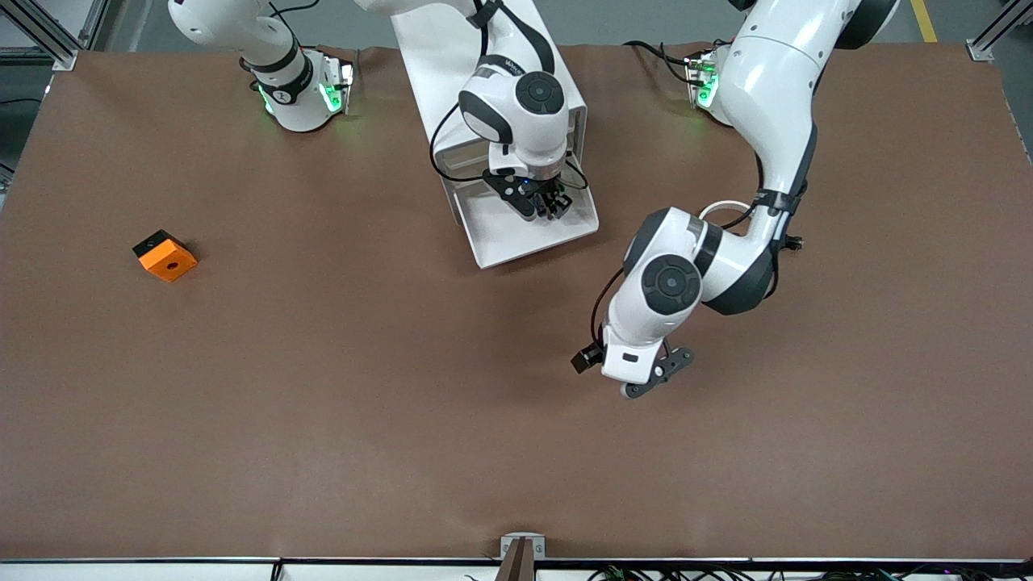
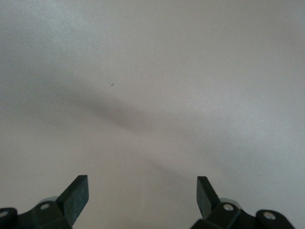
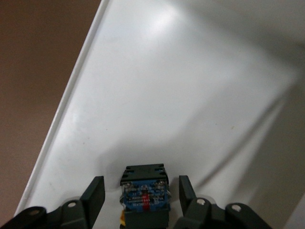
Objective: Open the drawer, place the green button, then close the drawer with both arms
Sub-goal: 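Lower the button into the drawer and open the right gripper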
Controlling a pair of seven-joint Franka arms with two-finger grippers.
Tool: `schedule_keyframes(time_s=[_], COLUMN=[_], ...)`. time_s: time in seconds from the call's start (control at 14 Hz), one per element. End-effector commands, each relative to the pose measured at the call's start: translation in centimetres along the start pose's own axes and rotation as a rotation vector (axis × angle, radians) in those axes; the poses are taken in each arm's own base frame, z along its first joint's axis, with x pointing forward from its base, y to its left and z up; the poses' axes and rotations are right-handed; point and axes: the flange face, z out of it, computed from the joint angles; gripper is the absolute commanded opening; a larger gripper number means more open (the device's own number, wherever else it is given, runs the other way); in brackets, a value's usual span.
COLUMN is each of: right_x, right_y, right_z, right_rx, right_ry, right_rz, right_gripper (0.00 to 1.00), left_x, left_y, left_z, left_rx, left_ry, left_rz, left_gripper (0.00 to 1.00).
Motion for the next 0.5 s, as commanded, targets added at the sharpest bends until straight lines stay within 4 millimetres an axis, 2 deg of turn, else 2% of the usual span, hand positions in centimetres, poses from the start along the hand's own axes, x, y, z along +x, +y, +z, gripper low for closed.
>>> schedule_keyframes(time_s=[0.0,0.14,0.29,0.36,0.43], right_x=[0.7,2.6,5.2,6.8,9.9], right_y=[-1.4,-2.5,-3.0,-3.2,-3.2], right_z=[-1.6,-3.8,-6.3,-8.3,-10.3], right_rx=[0.001,-0.033,-0.081,-0.086,-0.101], right_ry=[0.002,0.001,-0.004,-0.013,-0.023], right_rz=[-0.004,-0.044,-0.119,-0.157,-0.181], right_gripper=[1.00,1.00,1.00,1.00,1.00], left_x=[-0.6,-1.4,-1.8,-2.4,-3.0], left_y=[0.1,0.5,-0.3,-0.4,-0.7], left_z=[0.3,0.3,0.6,0.2,-0.1], left_rx=[0.011,0.006,0.020,0.020,0.024], left_ry=[0.034,0.021,0.008,0.000,-0.007], left_rz=[0.049,0.059,0.061,0.070,0.075], left_gripper=[1.00,1.00,1.00,1.00,1.00])
